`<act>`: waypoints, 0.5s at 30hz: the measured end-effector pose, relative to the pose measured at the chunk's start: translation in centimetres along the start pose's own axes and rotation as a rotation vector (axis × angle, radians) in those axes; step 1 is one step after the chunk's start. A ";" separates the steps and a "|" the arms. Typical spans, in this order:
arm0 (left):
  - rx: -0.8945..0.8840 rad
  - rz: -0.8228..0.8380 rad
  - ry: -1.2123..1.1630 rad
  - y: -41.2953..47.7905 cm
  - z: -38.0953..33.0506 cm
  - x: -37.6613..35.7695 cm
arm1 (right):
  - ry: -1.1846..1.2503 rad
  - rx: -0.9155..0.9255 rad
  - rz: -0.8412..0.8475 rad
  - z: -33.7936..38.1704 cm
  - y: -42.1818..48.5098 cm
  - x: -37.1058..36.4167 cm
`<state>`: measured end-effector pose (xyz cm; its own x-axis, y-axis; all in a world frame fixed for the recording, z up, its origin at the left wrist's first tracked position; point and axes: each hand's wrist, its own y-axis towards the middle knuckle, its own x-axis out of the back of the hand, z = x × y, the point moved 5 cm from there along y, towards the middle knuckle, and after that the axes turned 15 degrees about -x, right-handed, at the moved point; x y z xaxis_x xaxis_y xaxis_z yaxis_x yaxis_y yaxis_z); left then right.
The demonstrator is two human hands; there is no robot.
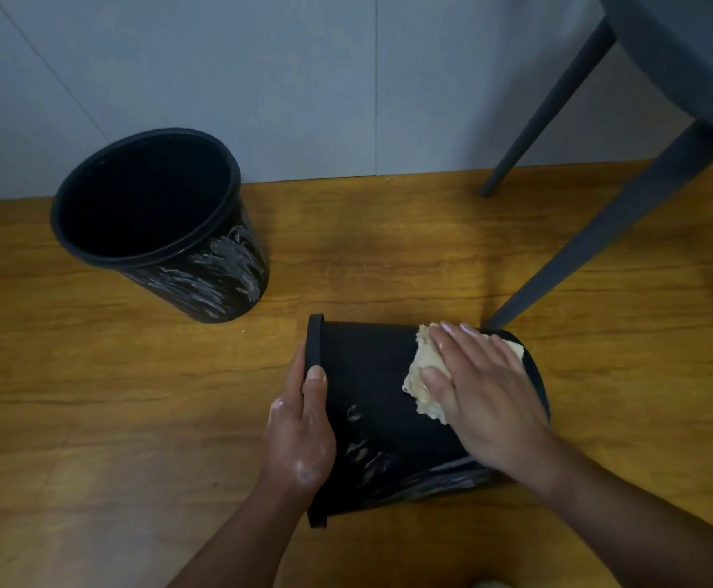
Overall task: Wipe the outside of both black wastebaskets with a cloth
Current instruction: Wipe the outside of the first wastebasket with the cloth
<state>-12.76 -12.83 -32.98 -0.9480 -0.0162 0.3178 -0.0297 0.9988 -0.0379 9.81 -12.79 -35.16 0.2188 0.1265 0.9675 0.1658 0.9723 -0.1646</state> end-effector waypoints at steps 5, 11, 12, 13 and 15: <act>0.005 0.003 0.073 0.0 0.2 -0.2 | 0.068 -0.016 -0.017 5.9 -0.5 -0.1; 0.017 -0.016 0.021 0.1 0.5 0.1 | 0.035 0.272 0.026 10.0 -2.8 -0.4; 0.000 -0.009 0.031 0.2 0.6 0.1 | 0.034 0.266 0.037 9.3 -2.4 -0.3; -0.015 -0.005 0.043 0.2 0.5 0.1 | 0.027 0.240 0.044 8.2 -1.8 -0.2; -0.016 -0.016 0.050 0.4 0.4 0.0 | 0.020 0.121 0.061 5.6 0.2 0.1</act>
<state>-12.94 -12.50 -33.37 -0.9306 -0.0298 0.3648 -0.0389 0.9991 -0.0174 4.52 -11.49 -33.98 0.2440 0.1839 0.9522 0.0347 0.9796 -0.1981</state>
